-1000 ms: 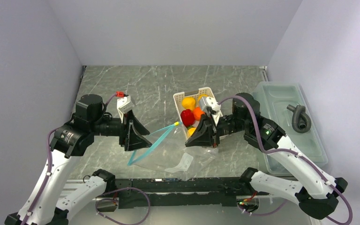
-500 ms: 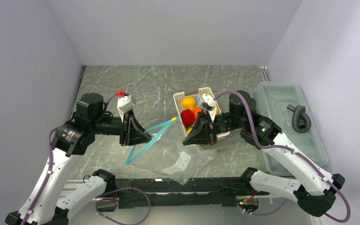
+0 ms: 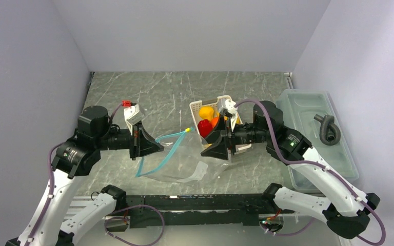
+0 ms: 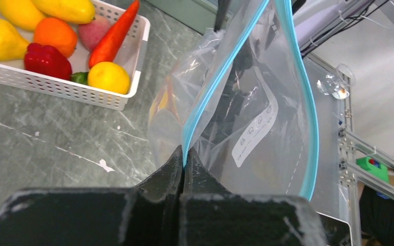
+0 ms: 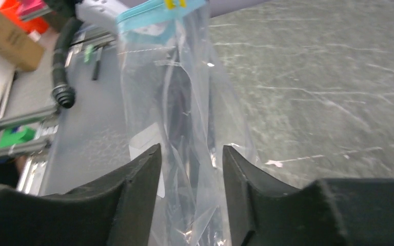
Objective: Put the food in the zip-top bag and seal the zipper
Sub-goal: Open the zipper of the food storage bag at the center of the board.
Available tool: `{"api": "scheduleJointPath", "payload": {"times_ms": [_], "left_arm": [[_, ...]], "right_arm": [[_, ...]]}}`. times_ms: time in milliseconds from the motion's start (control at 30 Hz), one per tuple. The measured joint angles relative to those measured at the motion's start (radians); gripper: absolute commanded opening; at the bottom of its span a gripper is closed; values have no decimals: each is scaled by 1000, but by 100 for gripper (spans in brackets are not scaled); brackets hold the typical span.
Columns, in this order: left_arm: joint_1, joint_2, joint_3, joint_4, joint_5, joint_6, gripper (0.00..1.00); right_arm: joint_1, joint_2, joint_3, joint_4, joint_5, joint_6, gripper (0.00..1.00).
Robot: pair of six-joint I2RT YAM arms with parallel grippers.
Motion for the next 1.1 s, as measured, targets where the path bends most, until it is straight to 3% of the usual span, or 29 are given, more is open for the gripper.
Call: {"api": "scheduleJointPath", "payload": {"times_ms": [233, 433, 800, 1100], "left_arm": [[0, -29, 0, -13, -143, -18, 0], [-1, -14, 37, -69, -364, -48, 0], [-1, 83, 97, -111, -732, -137, 0], [-1, 215, 118, -160, -1041, -240, 0]], "right_arm": [[0, -30, 12, -40, 225, 33, 72], [0, -25, 15, -61, 415, 115, 72], [-1, 90, 68, -69, 483, 323, 65], [14, 209, 164, -73, 585, 400, 68]]}}
